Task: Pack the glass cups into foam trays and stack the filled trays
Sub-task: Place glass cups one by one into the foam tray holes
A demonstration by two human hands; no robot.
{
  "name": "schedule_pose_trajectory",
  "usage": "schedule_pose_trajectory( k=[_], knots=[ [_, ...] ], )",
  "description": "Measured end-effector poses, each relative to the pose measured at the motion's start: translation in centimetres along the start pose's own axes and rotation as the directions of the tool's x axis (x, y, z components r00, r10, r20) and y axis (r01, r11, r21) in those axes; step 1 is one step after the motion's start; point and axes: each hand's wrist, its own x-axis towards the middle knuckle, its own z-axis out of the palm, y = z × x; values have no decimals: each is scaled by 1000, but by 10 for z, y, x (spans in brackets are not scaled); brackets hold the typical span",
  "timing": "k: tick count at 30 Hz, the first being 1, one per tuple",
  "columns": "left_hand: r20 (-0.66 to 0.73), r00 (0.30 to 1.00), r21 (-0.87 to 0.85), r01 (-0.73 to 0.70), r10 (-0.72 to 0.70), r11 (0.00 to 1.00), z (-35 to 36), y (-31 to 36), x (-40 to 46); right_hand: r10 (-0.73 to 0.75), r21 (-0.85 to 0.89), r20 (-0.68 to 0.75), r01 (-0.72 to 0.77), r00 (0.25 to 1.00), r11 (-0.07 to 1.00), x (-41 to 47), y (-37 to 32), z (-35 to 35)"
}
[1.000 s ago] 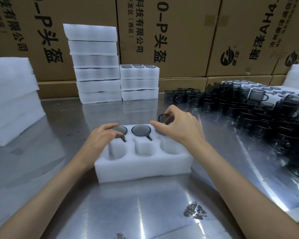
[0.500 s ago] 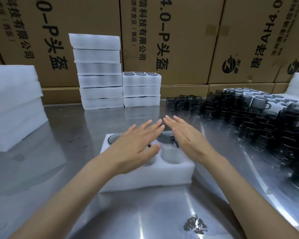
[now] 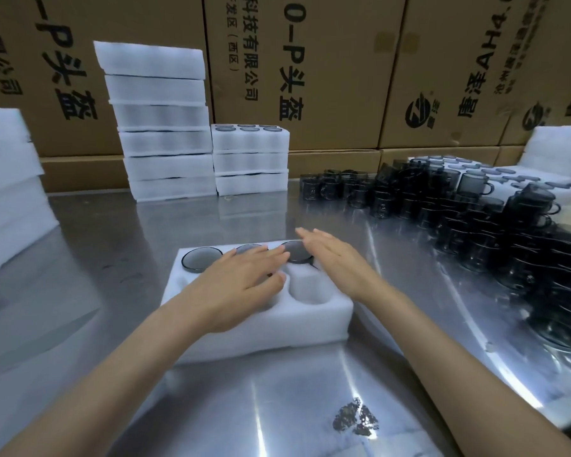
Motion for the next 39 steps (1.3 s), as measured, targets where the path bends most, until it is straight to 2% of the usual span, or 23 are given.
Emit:
schedule_pose_trajectory(
  k=[2,5,8,10,12,15,19,21,24,27,33,39],
  knots=[
    [-134,991,13,-10,12,1000,-2,3,-4,38,-107,-197,-60,980,992,4,10,-4],
    [-380,922,-2,-82,75,997,-12,6,-13,180,-323,-420,-332,890,886,7,39,-19],
    [-518,847,35,-116,117,993,-19,-3,-25,369,-297,-532,-576,762,762,9,70,-31],
    [-587,805,12,-98,86,995,-19,-18,-36,398,-276,-600,-647,693,711,13,84,-36],
    [-618,787,-105,-88,5,991,-17,-38,-49,341,-329,-666,-671,664,664,20,94,-42],
    [-588,801,-263,-56,-114,963,-8,-67,-66,302,-354,-731,-718,612,600,27,107,-52],
    [-530,799,-398,62,-284,915,4,-86,-66,390,-354,-737,-808,551,471,34,123,-60],
    [-513,797,-423,90,-320,901,5,-87,-64,428,-340,-735,-832,526,439,36,126,-62],
    [-489,809,-456,82,-327,886,6,-86,-65,364,-355,-758,-810,542,467,35,126,-62],
    [-485,805,-464,93,-340,881,6,-84,-65,202,-437,-756,-711,622,551,30,121,-59],
    [-477,803,-489,96,-358,867,6,-80,-64,30,-567,-573,-422,819,708,16,106,-53],
    [-449,801,-530,118,-396,840,7,-76,-66,-145,-583,-404,-132,903,801,4,82,-34]
  ],
)
